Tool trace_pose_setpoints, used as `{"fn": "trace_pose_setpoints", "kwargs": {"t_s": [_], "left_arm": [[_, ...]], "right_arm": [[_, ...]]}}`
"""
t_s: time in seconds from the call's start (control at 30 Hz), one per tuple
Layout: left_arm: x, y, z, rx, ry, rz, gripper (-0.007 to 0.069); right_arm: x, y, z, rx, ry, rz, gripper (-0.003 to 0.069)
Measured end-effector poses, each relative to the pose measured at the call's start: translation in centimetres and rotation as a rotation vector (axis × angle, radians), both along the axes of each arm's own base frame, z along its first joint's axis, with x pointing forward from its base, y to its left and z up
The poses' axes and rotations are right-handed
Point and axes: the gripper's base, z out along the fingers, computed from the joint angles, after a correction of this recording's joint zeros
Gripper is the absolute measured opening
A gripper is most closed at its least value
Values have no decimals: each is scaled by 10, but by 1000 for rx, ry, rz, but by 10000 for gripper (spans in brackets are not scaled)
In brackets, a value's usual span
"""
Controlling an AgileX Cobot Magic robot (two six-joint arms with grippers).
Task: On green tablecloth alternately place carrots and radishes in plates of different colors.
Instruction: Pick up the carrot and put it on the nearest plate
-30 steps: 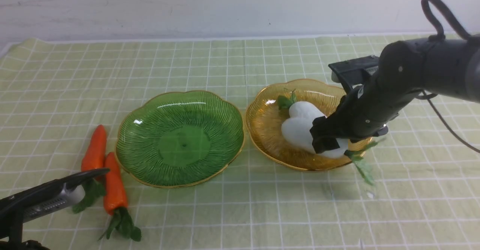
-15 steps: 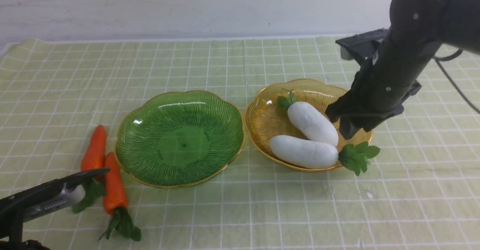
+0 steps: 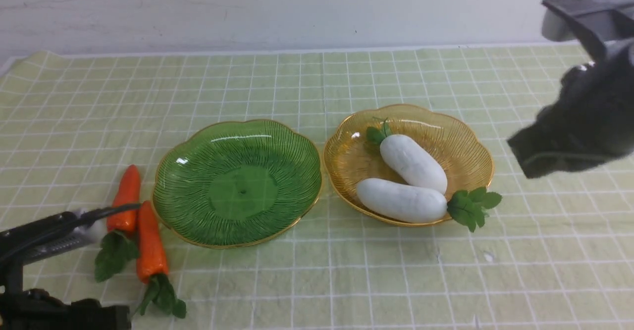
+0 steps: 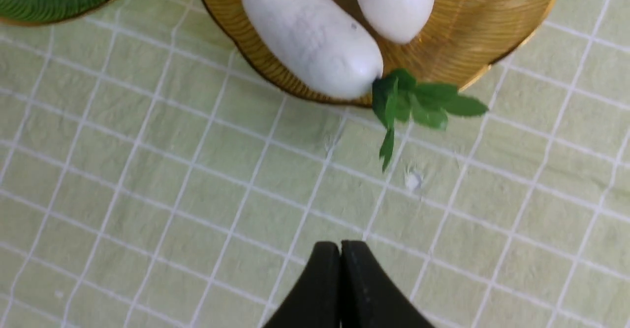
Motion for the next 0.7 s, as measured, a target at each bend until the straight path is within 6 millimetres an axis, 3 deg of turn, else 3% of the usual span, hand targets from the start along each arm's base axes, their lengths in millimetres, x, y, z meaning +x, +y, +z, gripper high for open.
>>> {"fn": "trace_pose_setpoints", "kwargs": {"t_s": [0.17,0.3,0.53,0.7], "left_arm": [[13,0,21,10,-113,3,332],[26,1,29,41,-134,-6,332],[66,1,29,93,-64,0,354],[90,-2,11,101,29,-1,417]], "right_arm": [[-52,-18,-5,9,-21,1,-14],[-82,-29,-18,9,-23,1,-14],[-99,-38,-34,-30,-17,9,-14],[-98,-38,-36,-32,-25,11,-14]]}}
